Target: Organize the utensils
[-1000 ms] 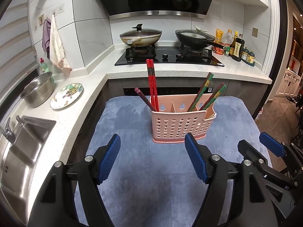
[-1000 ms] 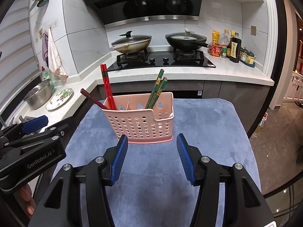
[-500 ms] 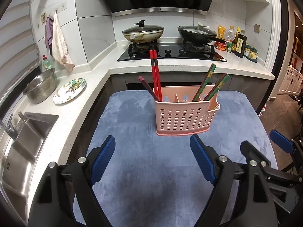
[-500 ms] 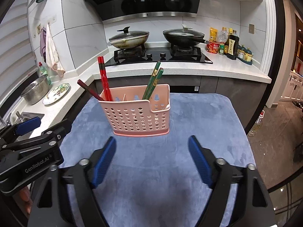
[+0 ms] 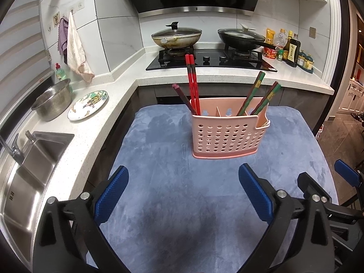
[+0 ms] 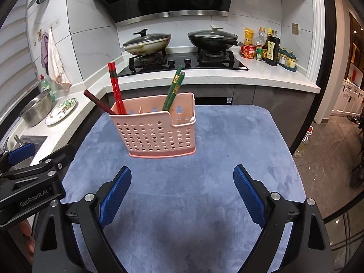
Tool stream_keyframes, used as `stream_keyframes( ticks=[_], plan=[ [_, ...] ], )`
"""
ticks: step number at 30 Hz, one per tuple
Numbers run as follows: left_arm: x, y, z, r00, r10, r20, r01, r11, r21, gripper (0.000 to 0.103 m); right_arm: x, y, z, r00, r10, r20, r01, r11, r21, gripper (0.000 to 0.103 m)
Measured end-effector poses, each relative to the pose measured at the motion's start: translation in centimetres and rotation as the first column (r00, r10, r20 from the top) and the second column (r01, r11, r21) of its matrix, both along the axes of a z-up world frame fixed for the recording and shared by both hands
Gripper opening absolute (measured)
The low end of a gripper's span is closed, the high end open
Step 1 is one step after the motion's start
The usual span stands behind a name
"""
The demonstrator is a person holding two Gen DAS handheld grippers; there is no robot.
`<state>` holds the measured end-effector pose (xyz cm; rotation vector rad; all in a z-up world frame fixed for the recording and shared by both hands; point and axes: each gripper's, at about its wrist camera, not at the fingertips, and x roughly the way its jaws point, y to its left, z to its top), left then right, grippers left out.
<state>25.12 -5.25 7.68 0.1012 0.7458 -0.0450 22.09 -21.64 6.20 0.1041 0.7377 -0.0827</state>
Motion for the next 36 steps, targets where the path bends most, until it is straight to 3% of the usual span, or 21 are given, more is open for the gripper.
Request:
stream_keyframes(
  ticks=[36],
  plan=[
    [-0.4,0.9,-1.5,0.998,0.054,-0.024,-0.054,0.999,0.006,0.094,-0.1,0.0,-1.5,0.999,-0.002,-0.044,0.002,1.0,0.002,0.087]
  ],
)
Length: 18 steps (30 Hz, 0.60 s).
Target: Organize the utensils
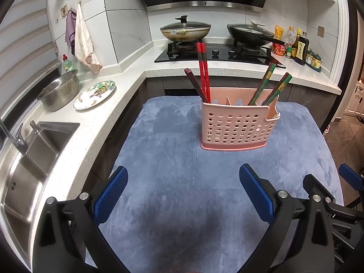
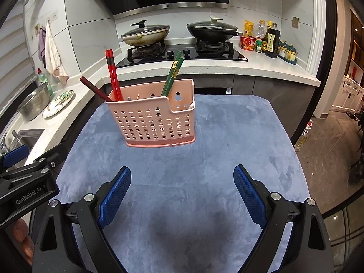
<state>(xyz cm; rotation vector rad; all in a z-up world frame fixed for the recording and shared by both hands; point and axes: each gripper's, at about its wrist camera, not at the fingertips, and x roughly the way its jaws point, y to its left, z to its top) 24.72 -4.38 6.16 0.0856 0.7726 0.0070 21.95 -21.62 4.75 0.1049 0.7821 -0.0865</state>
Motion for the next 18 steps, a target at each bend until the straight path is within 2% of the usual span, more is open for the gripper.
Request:
stream_keyframes(
  ticks=[18],
  plan=[
    [0.19,0.26,-0.46,1.0,0.012,-0.014,-0.012,1.0,-0.002,0.094,0.03,0.05,-0.29,1.0,-0.002,-0.005,0.002,1.0,0.002,0.087]
  ],
)
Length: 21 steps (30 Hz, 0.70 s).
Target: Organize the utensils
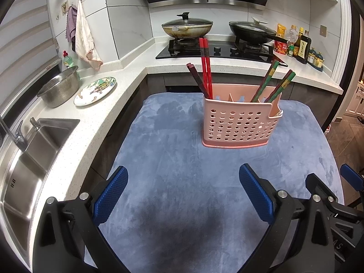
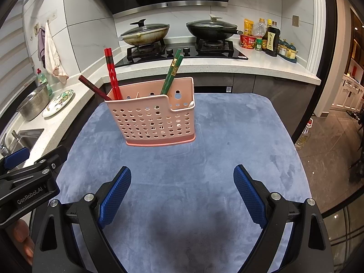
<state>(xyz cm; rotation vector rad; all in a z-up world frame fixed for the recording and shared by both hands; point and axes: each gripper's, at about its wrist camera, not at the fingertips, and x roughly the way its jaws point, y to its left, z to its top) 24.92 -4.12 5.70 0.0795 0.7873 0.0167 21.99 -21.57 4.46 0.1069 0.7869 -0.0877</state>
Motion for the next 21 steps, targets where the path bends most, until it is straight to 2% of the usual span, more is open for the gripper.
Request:
stream_keyframes(
  ticks=[19,20,21],
  plan=[
    [0.04,-0.22,-0.05,1.0,0.001,0.003,-0.001,1.0,0.005,0.094,0.17,-0.14,-0.17,1.0,-0.006,0.003,0.006,1.0,0.004,0.088],
    [0.05,-0.21,-0.05,1.0,0.0,0.004,0.0,1.0,0.005,0.094,0.16,-0.18,-0.14,1.0,-0.006,0.003,0.006,1.0,0.003,0.089],
    [0.09,-0.23,-0.09,1.0,-0.003,0.002,0.003,1.0,0.004,0.094,0.16,-0.18,-0.15,1.0,-0.005,0.002,0.005,1.0,0.001,0.098]
  ],
)
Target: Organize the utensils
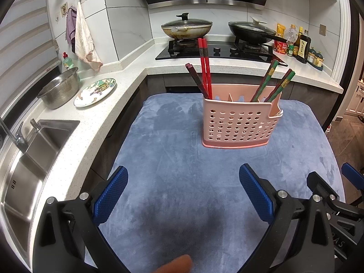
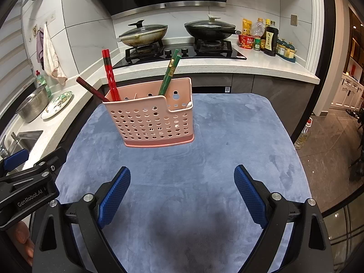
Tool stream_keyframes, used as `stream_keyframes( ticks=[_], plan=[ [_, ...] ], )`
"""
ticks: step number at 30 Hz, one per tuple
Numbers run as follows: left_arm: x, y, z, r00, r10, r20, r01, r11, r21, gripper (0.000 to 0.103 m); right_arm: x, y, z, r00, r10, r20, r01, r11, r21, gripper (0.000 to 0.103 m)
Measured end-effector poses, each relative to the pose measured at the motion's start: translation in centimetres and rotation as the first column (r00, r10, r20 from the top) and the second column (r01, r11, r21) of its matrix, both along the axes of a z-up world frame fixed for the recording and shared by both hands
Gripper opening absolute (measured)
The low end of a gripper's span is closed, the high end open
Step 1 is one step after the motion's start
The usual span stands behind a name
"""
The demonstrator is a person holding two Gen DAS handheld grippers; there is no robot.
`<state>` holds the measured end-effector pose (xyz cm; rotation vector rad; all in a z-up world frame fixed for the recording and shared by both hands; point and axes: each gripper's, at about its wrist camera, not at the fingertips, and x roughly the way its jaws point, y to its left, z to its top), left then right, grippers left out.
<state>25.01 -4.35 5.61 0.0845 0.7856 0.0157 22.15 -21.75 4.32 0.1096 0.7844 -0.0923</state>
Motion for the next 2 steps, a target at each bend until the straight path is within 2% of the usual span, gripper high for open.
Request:
stream_keyframes(
  ticks=[2],
  plan=[
    [0.04,-0.03,-0.08,1.0,-0.007,-0.002,0.007,1.0,-0.003,0.094,0.05,0.05,-0.05,1.0,0.0,0.003,0.0,1.0,-0.007,0.096]
  ],
)
